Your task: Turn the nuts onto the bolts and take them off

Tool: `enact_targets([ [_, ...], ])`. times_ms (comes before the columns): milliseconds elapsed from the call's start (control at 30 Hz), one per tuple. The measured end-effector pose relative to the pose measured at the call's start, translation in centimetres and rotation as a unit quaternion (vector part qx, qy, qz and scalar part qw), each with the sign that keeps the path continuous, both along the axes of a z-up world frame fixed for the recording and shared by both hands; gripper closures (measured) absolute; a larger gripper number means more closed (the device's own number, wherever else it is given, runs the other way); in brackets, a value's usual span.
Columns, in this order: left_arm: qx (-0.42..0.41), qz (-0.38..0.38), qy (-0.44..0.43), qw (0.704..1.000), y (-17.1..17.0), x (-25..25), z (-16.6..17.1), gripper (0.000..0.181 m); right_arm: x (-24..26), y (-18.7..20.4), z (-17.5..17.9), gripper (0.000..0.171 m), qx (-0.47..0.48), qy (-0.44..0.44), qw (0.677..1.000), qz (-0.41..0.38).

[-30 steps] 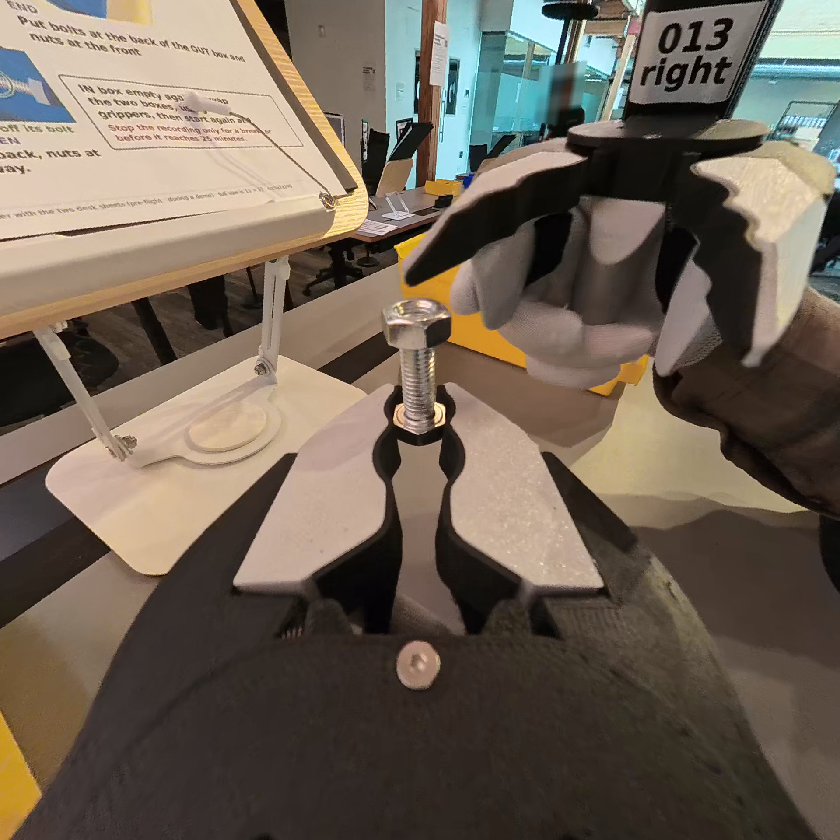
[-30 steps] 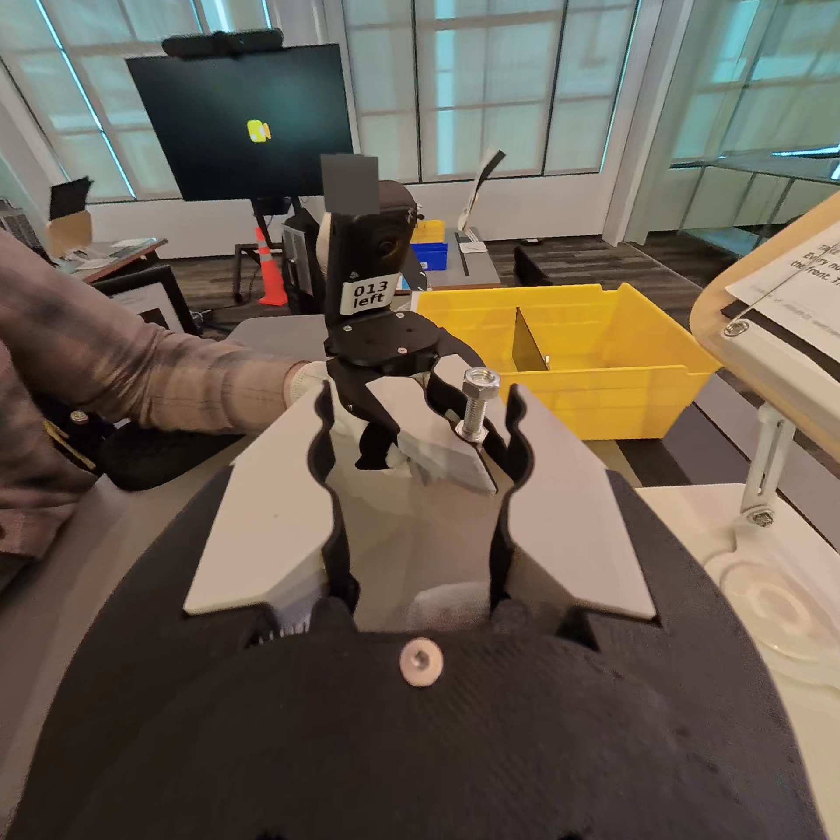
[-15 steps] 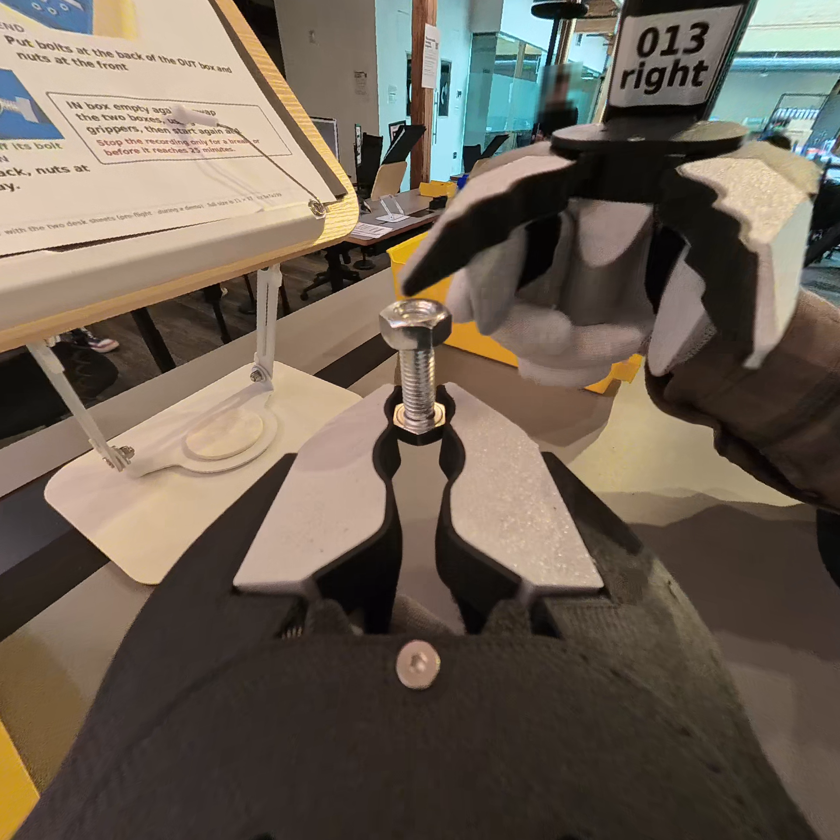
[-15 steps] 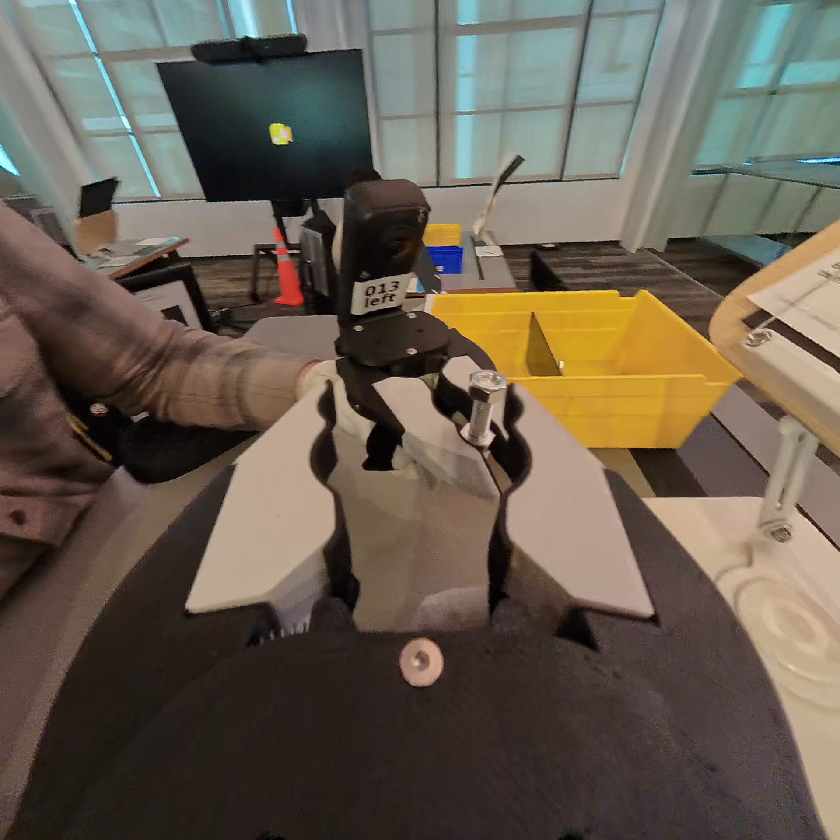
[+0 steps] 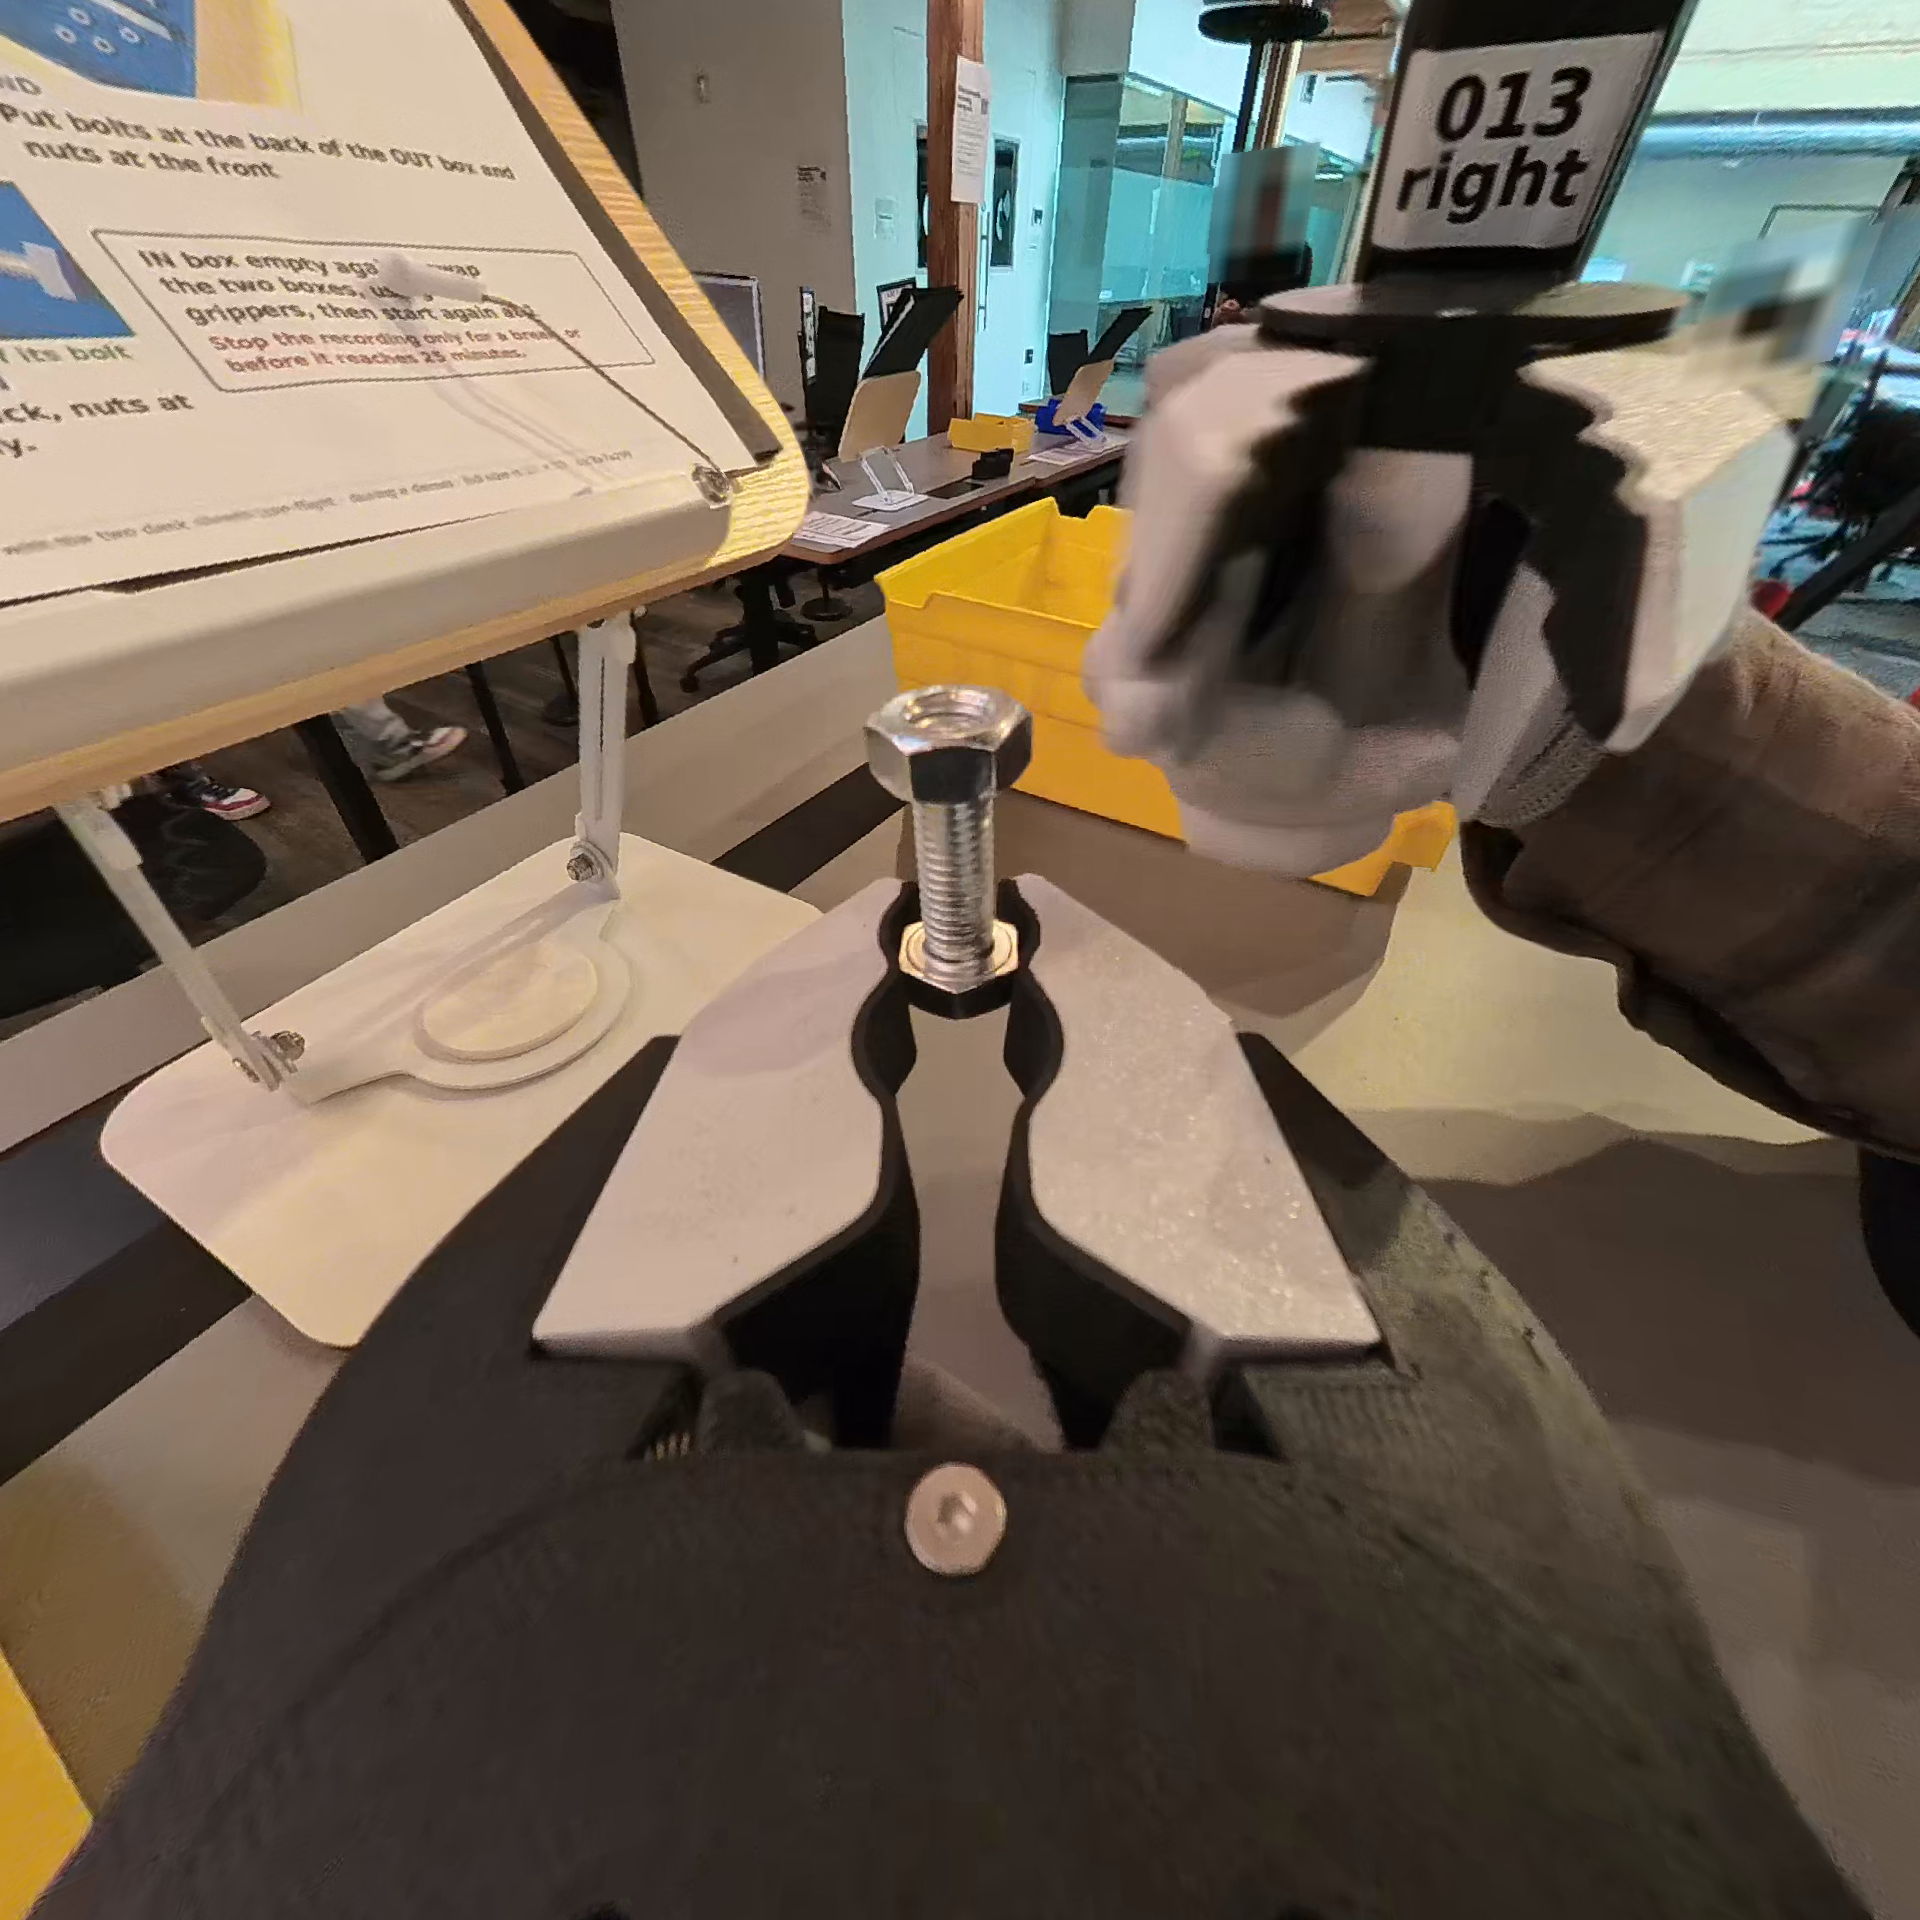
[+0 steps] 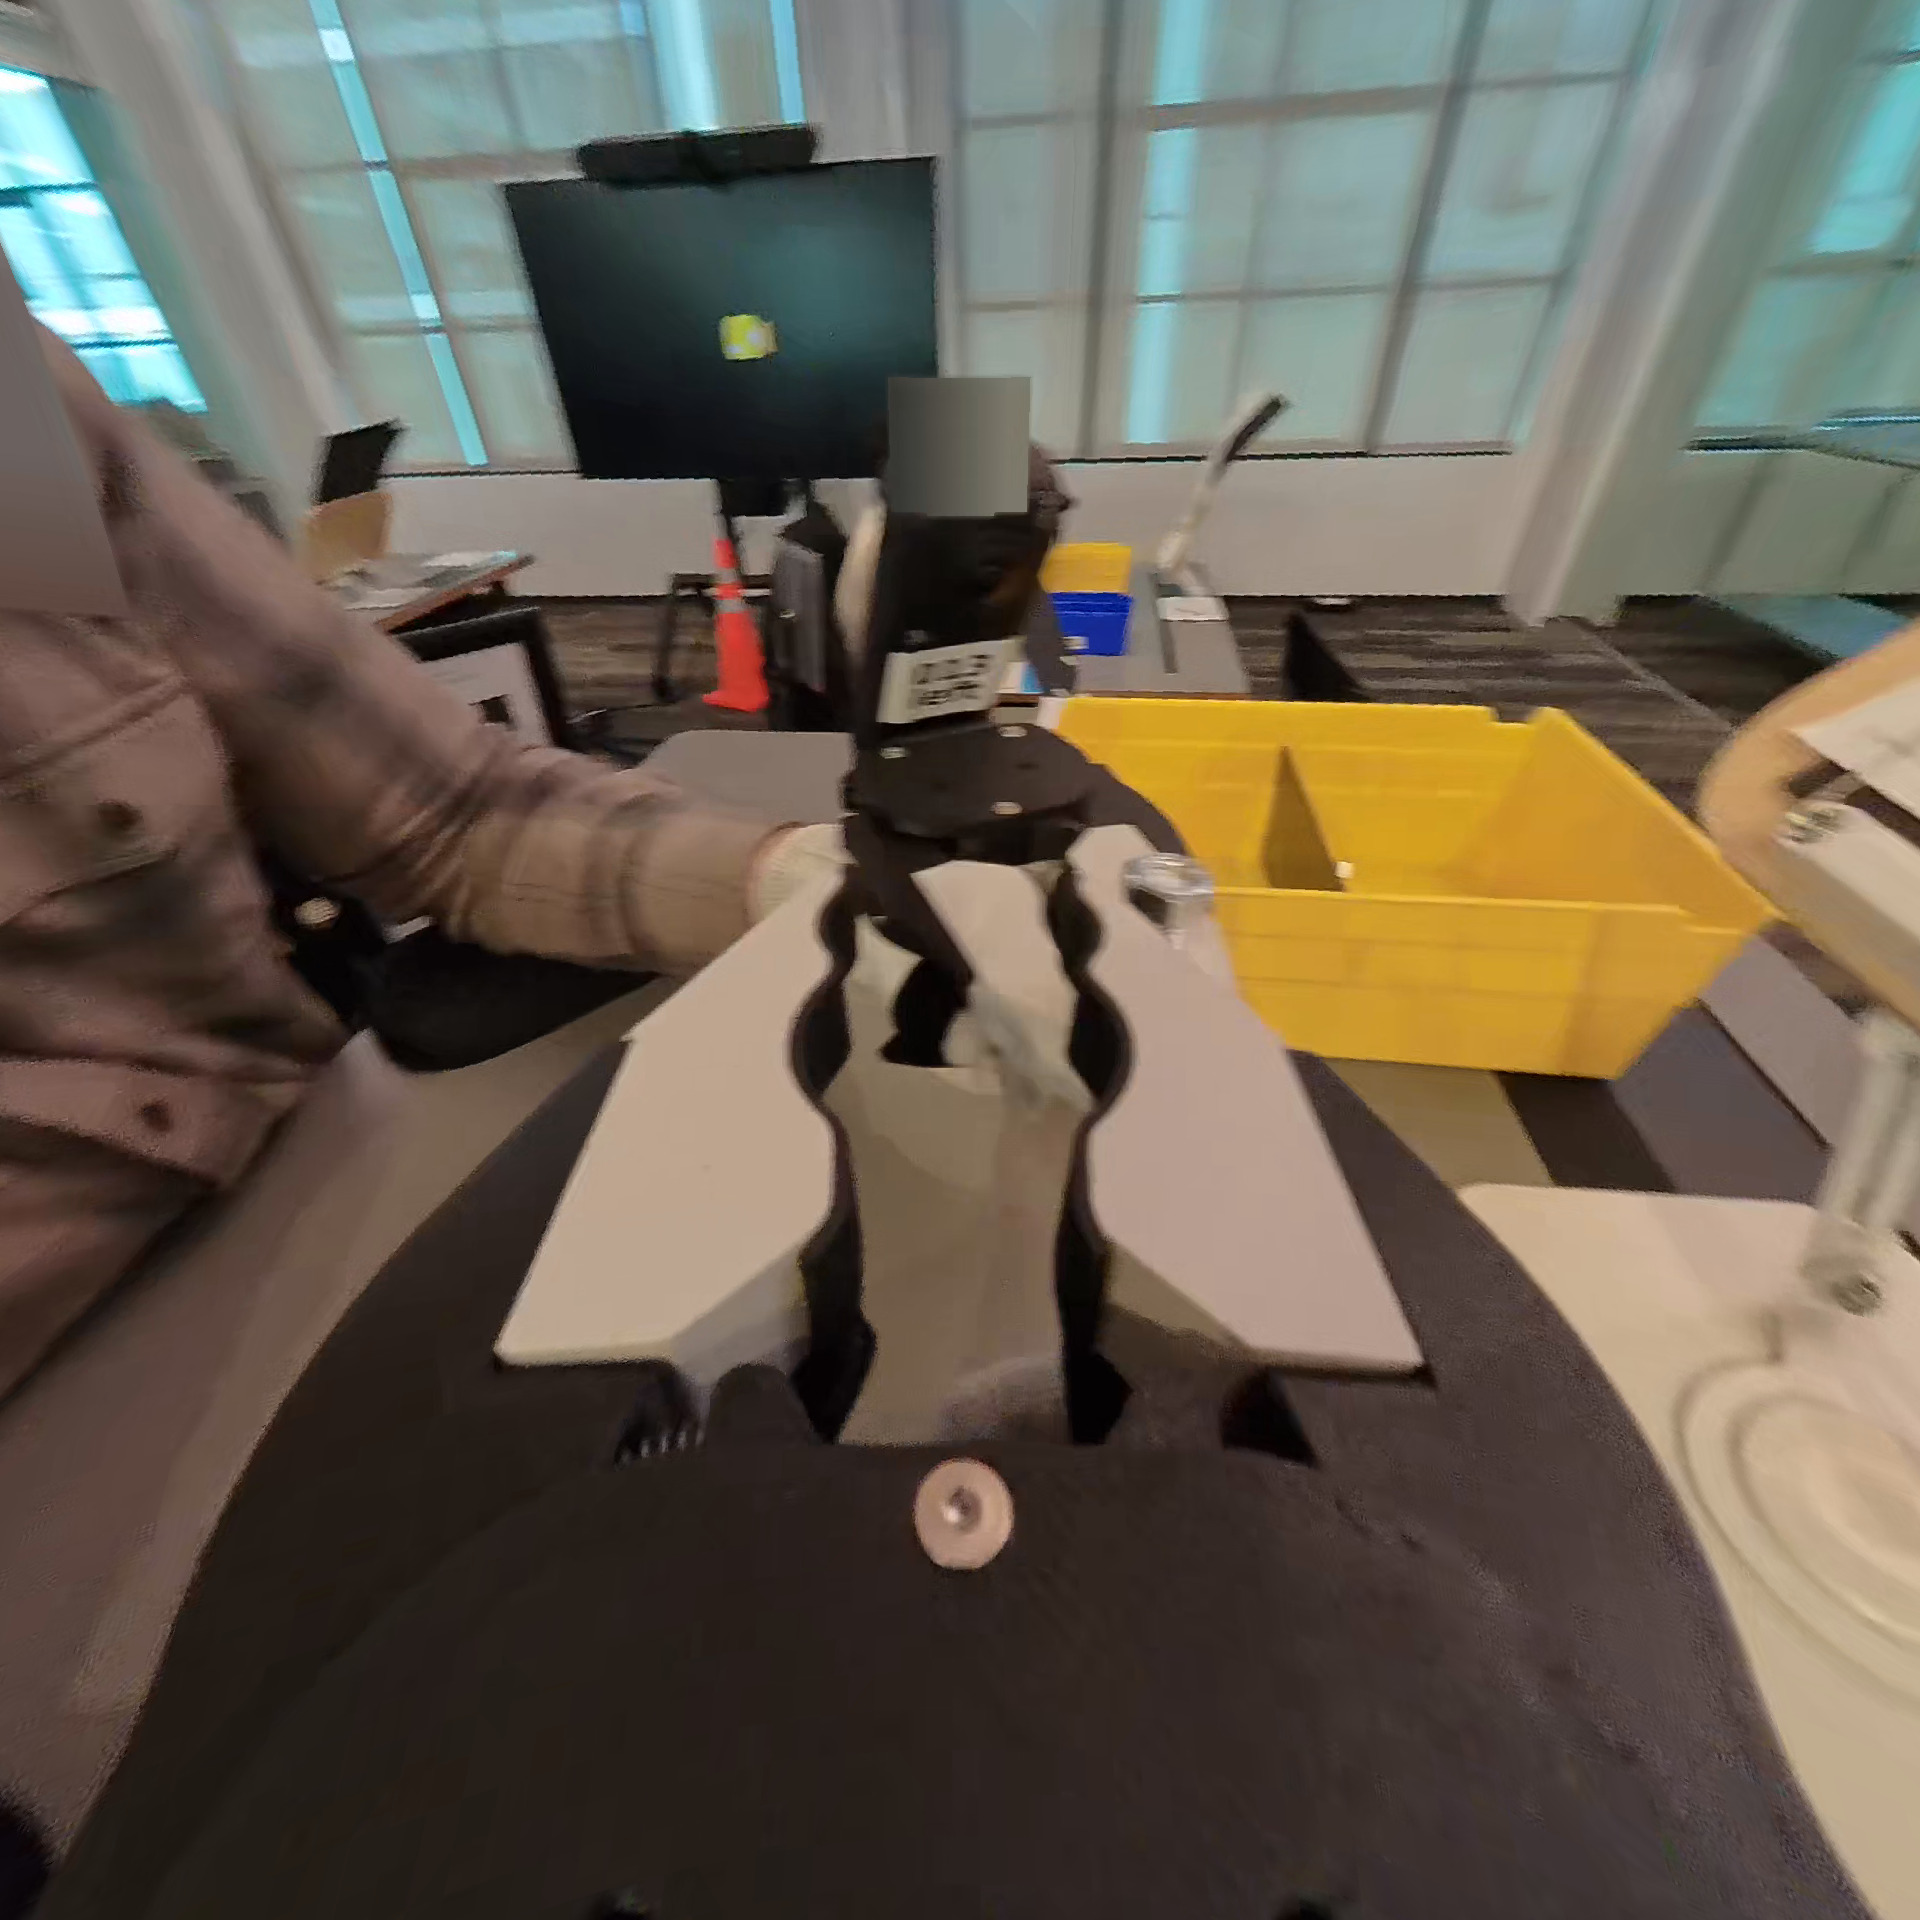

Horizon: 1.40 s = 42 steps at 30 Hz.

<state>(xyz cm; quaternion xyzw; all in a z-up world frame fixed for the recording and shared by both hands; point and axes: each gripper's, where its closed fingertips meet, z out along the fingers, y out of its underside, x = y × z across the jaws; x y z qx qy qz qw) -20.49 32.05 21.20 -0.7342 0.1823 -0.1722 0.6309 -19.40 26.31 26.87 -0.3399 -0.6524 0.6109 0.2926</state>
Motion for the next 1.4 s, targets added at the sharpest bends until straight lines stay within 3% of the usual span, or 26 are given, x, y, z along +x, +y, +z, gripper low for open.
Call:
enact_targets([
  [67,-0.001,-0.002,0.003,1.000,0.0,0.3,-0.1,0.167,-1.1,0.8,-0.6,0.102,0.007,-0.010,0.999,-0.038],
  [133,-0.004,-0.004,0.001,1.000,0.0,0.5,-0.3,0.167,-1.4,0.6,-0.9,0.098,0.015,-0.012,0.999,-0.041],
  [600,-0.001,-0.004,-0.007,1.000,-0.1,0.2,0.0,0.167,-1.1,0.3,-0.9,0.103,0.014,-0.009,0.999,-0.029],
  [667,-0.002,-0.002,-0.012,1.000,0.0,0.0,0.0,0.167,0.1,-0.6,-0.7,0.134,0.015,-0.008,1.000,0.013],
  [700,-0.002,-0.004,-0.013,1.000,0.0,0.0,0.0,0.167,0.7,-1.0,-0.5,0.142,0.013,-0.003,0.999,0.032],
  [733,-0.001,-0.003,-0.011,1.000,0.0,0.0,0.0,0.167,0.6,-0.6,-0.3,0.141,0.015,0.000,1.000,0.020],
  [833,-0.001,-0.005,-0.006,1.000,0.0,0.3,0.0,0.167,-0.4,0.8,0.1,0.104,0.008,0.010,0.999,-0.031],
  [900,-0.002,-0.007,-0.007,1.000,-0.1,0.4,0.0,0.167,-0.9,1.0,-0.4,0.096,0.017,0.003,0.999,-0.043],
  [1200,-0.001,-0.002,-0.008,1.000,0.0,0.1,0.1,0.167,-0.7,-0.1,-0.7,0.105,0.021,-0.003,1.000,-0.017],
  [1267,-0.001,-0.003,-0.010,1.000,0.0,0.1,0.1,0.167,0.3,-1.3,-0.8,0.133,0.022,-0.005,0.999,0.028],
  [1400,-0.001,-0.006,-0.008,1.000,-0.1,0.3,0.0,0.167,-0.6,0.1,-0.3,0.109,0.015,0.005,1.000,-0.019],
])
